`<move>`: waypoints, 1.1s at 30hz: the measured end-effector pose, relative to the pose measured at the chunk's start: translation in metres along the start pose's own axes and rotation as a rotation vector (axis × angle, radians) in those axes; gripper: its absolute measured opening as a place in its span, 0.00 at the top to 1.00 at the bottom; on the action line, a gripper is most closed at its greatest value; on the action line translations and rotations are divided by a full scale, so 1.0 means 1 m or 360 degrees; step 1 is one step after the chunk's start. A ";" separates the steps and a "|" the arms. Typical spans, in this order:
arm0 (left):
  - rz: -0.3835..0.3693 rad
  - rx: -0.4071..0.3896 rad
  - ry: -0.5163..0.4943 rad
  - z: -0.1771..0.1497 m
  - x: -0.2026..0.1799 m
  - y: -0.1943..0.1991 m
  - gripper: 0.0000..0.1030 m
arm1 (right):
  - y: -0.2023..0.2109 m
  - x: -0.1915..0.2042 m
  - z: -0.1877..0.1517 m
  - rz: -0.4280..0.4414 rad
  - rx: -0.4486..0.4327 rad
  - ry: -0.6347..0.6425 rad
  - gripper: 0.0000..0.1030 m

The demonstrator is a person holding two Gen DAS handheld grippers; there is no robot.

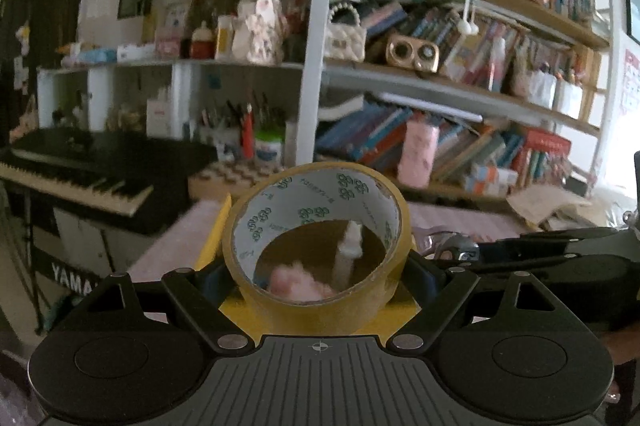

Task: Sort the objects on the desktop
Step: 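Carry the tape roll with the left tool toward the box while the right tool carries the car, then lower the tape roll and car into the yellow box and open both tools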

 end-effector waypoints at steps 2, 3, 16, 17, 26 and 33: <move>0.0011 -0.0019 -0.0002 0.007 0.003 -0.013 0.15 | -0.012 -0.006 0.010 0.0006 -0.0029 0.0025 0.61; 0.0018 -0.0025 -0.0006 0.010 0.004 -0.019 0.15 | -0.019 -0.009 0.014 0.0010 -0.0040 0.0041 0.61; 0.0106 0.0116 -0.0046 0.007 0.010 -0.111 0.15 | -0.111 -0.037 0.001 0.0103 0.0203 0.0268 0.61; 0.0106 0.0141 -0.0050 0.005 0.010 -0.117 0.15 | -0.117 -0.038 -0.003 0.0117 0.0236 0.0295 0.61; 0.0111 0.0400 -0.0091 -0.018 0.006 -0.171 0.15 | -0.145 -0.040 -0.030 0.0229 0.0424 0.0541 0.60; 0.0109 0.0525 -0.0140 -0.030 0.002 -0.190 0.15 | -0.156 -0.037 -0.039 0.0300 0.0469 0.0730 0.60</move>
Point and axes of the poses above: each gripper's, at about its wrist camera, not at the fingertips, and y roughly against the way its jaws point, x to its left, z to its top, the point moved 4 cm from there along -y, roughly the way its jaws point, and after that the axes turned 9 degrees about -x, right-handed, at the moved point
